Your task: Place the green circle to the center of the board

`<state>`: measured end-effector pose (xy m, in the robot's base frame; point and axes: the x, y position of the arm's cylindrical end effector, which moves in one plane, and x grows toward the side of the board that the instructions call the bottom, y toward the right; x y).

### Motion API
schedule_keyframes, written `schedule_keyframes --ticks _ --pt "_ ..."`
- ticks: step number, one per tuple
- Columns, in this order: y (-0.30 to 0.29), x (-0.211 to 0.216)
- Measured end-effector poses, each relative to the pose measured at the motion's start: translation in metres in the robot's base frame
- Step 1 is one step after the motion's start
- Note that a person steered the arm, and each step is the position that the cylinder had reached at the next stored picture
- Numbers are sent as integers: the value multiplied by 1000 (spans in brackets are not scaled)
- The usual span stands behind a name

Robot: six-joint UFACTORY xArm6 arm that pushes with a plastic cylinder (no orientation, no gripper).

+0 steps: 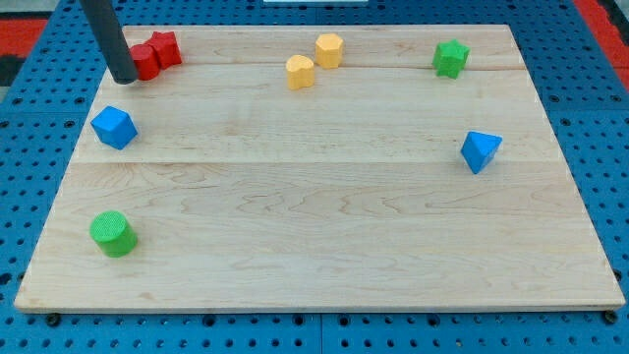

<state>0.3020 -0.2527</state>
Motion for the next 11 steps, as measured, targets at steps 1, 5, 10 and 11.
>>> schedule_keyframes --ticks 1,5,10,11 --pt "0 -1" --pt "161 103" --pt "71 250" --pt "135 254"
